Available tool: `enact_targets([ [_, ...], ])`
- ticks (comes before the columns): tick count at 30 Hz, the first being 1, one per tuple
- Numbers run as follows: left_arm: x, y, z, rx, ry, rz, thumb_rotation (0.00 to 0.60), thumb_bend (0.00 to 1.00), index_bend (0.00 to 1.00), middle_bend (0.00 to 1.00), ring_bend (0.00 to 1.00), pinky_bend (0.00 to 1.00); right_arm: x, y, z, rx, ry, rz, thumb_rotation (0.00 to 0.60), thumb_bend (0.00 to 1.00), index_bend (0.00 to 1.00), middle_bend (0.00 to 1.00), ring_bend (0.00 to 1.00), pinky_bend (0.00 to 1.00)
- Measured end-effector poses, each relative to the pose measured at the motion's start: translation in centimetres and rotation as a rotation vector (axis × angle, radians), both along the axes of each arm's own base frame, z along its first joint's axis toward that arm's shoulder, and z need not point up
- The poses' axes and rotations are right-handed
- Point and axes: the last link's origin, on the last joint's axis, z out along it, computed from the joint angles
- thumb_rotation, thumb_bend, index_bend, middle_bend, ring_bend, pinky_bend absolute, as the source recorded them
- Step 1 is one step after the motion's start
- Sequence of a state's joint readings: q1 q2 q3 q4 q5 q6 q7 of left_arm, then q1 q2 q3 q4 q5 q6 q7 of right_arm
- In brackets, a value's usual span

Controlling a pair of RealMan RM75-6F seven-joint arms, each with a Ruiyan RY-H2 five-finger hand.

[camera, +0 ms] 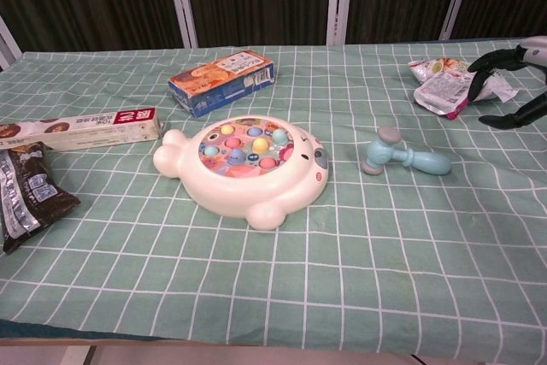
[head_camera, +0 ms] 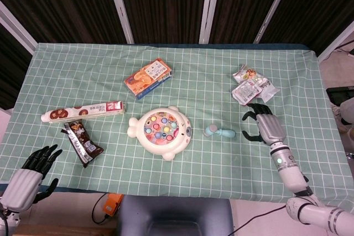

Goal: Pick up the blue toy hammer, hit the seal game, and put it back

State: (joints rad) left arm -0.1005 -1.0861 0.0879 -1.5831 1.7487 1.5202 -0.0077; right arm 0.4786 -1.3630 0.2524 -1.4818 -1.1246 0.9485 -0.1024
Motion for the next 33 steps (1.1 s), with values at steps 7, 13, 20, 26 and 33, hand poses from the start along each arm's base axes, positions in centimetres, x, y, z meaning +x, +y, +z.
enact_targets([
  [7, 0.0, 0.0, -0.1, 0.0, 0.001, 0.0, 0.6, 0.41, 0.0, 0.02, 0.02, 0.13, 1.2, -1.2, -2.1, 0.028, 0.029, -0.004, 0.6, 0.46, 0.52, 0.24, 0.13, 0.19],
  [13, 0.0, 0.0, 0.0, 0.002, -0.002, -0.001, 0.6, 0.41, 0.0, 0.02, 0.02, 0.13, 2.0, -1.2, -3.7, 0.052, 0.06, 0.016, 0.6, 0.46, 0.56, 0.24, 0.14, 0.19],
  [20, 0.0, 0.0, 0.0, 0.001, -0.002, -0.004, 0.6, 0.41, 0.0, 0.02, 0.02, 0.13, 2.6, -1.2, -5.1, 0.057, 0.076, 0.034, 0.6, 0.52, 0.58, 0.25, 0.16, 0.19],
  [26, 0.0, 0.0, 0.0, 0.002, -0.003, -0.004, 0.6, 0.41, 0.0, 0.02, 0.02, 0.13, 3.0, -1.3, -6.2, 0.068, 0.082, 0.039, 0.6, 0.52, 0.59, 0.25, 0.16, 0.19],
  [33, 0.0, -0.1, 0.1, 0.002, -0.005, -0.007, 0.6, 0.41, 0.0, 0.02, 0.02, 0.13, 3.3, -1.3, -6.9, 0.074, 0.087, 0.037, 0.6, 0.52, 0.59, 0.25, 0.16, 0.19],
])
